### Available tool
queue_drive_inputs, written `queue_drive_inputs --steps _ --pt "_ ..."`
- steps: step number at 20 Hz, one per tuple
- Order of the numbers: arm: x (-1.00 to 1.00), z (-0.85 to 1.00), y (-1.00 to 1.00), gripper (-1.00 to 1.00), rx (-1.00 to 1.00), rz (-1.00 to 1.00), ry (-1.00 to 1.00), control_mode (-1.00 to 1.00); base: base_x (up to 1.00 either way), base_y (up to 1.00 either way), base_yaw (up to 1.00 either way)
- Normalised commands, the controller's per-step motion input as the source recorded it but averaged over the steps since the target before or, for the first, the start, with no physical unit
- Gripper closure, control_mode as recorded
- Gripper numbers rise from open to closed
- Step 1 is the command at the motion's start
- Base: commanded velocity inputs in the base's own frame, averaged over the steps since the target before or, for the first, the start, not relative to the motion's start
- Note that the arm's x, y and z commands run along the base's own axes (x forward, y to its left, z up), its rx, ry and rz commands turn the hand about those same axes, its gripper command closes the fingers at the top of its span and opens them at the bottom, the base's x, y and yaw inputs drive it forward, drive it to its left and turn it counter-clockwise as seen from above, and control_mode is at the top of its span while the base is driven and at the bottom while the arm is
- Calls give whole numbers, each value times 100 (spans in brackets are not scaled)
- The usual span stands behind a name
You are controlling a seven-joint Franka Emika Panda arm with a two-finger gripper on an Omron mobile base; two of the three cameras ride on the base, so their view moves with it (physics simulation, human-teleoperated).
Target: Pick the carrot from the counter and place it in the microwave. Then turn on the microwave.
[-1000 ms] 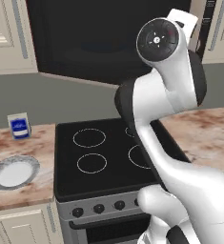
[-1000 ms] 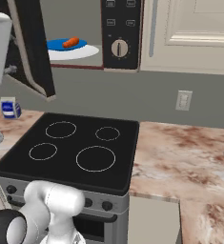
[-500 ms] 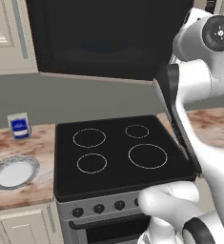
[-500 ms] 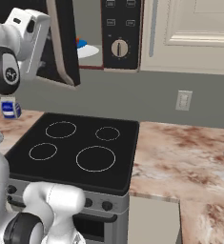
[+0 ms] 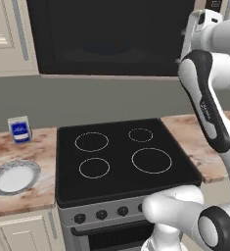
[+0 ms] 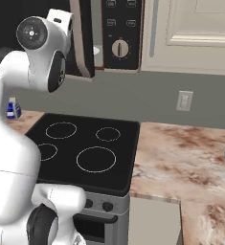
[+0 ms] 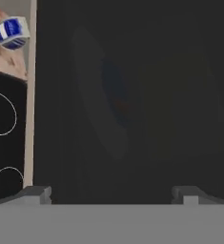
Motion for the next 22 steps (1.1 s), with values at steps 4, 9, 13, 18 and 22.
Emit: queue_drive_inputs --steps 4,9,13,18,22 --pt "31 -8 -14 -100 0 21 0 -100 0 0 0" --pt "12 -17 -1 -100 0 18 -1 -100 0 0 0" --pt "2 -21 0 -100 0 13 -3 -100 0 0 0" --pt "4 -19 0 -100 -2 11 -3 -100 0 0 0" --pt "0 -6 0 -100 -1 8 -4 -100 0 0 0"
